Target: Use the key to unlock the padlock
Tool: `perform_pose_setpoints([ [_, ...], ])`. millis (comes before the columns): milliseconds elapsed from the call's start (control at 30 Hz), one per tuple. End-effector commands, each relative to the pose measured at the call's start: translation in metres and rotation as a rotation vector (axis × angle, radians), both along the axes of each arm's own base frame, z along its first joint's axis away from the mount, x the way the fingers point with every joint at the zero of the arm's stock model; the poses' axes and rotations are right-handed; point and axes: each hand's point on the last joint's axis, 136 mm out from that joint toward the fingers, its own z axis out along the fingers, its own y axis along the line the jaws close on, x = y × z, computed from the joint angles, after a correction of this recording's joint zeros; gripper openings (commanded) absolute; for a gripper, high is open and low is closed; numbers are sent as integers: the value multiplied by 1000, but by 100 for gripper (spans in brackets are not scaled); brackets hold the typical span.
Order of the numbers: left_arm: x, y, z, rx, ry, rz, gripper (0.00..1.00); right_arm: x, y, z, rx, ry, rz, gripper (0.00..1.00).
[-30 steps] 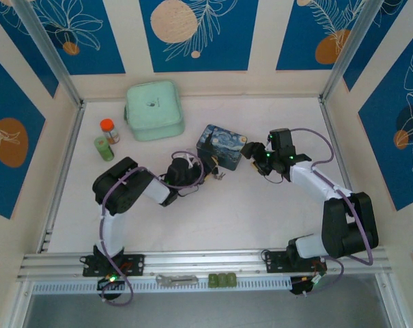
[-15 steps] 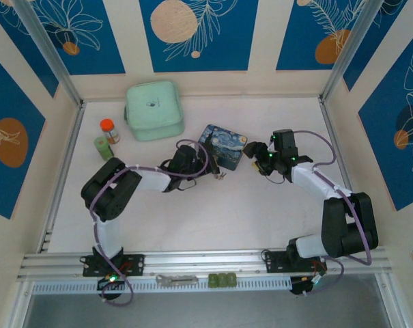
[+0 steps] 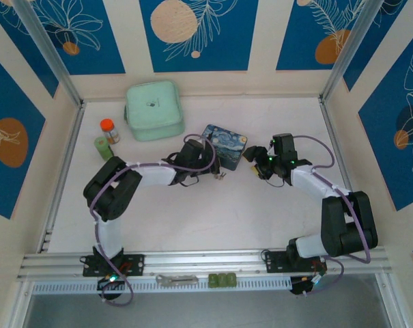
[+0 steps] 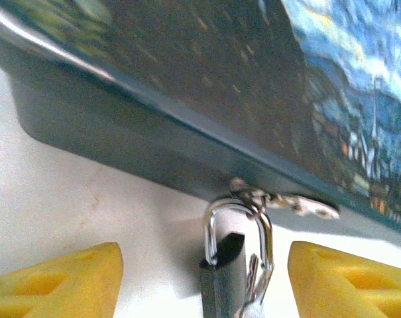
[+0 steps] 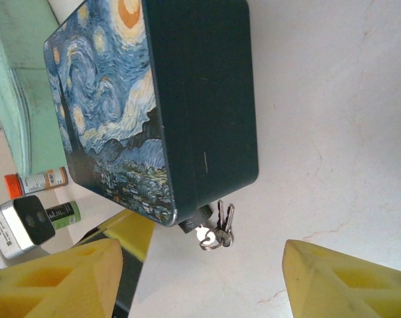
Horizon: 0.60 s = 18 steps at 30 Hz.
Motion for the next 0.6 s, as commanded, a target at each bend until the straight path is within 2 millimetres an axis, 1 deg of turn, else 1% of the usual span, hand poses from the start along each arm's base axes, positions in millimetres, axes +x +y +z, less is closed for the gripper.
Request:
perform_pose_setpoints([
  [0,-7,-10,-3,106,-11,-50,68,-4,0,-1,23,9,-4,65],
  [67,-8,-8,-10,152,15,-44,68,-3,2,0,35,8,-3,65],
  [167,-7,-6,-15,206,32,-52,67,-4,3,-1,42,12,-1,65],
  [300,-14,-7,-21,285,47,-91,65,-4,2,-1,44,9,-8,65],
  [367,-18,-4,-24,323,48,-99,64,-4,1,-1,48,9,-13,65],
  [467,-22,2,-29,373,51,-108,57,-4,1,-1,51,5,-17,65],
  [567,-22,4,-35,402,64,-120,51,-4,-1,-1,54,7,-24,65],
])
